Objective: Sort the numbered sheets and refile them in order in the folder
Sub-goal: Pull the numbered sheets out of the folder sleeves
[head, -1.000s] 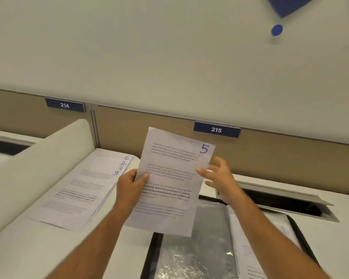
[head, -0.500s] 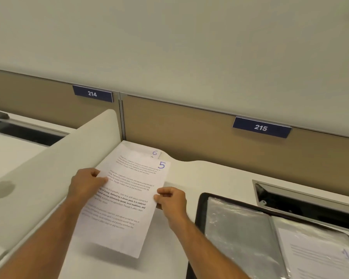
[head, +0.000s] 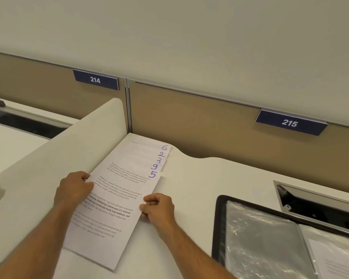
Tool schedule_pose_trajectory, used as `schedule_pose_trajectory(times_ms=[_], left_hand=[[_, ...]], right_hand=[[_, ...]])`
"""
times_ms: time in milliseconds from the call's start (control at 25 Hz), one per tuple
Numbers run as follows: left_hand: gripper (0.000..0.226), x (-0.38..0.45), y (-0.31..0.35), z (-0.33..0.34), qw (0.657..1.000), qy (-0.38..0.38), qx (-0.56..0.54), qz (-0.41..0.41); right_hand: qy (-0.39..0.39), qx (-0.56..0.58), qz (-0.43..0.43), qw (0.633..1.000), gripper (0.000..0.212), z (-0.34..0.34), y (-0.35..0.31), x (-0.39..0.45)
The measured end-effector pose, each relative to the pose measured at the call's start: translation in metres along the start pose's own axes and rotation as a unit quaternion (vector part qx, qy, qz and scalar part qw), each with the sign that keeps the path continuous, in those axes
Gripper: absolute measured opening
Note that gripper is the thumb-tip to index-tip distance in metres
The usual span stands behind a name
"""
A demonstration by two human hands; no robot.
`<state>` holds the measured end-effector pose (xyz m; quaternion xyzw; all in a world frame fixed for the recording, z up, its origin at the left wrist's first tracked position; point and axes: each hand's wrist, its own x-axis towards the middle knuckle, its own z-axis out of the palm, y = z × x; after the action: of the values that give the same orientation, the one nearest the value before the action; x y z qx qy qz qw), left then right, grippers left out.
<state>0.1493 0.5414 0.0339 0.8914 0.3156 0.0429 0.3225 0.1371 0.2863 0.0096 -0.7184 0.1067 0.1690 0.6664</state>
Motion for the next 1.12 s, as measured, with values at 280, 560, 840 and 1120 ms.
schedule_pose_trajectory(times_ms=[280,560,840,1120], left_hand=[[0.032,0.017,-0.01,0.007,0.999,0.001,0.038,0.011],[0.042,0.02,-0.011,0.016,0.999,0.001,0.044,0.008],[0.051,-0.001,-0.007,0.023,0.988,0.027,0.149,0.033],[0.054,-0.035,0.016,0.025,0.981,0.061,0.105,0.154]], right_hand=[[0.001,-0.061,-0.016,0.998,0.017,0.008,0.002,0.014],[0.012,-0.151,-0.021,0.988,0.015,0.018,0.005,0.025],[-0.014,-0.256,-0.059,0.965,0.024,0.021,0.005,0.024],[0.05,-0.203,-0.145,0.967,0.027,-0.021,-0.011,0.006]])
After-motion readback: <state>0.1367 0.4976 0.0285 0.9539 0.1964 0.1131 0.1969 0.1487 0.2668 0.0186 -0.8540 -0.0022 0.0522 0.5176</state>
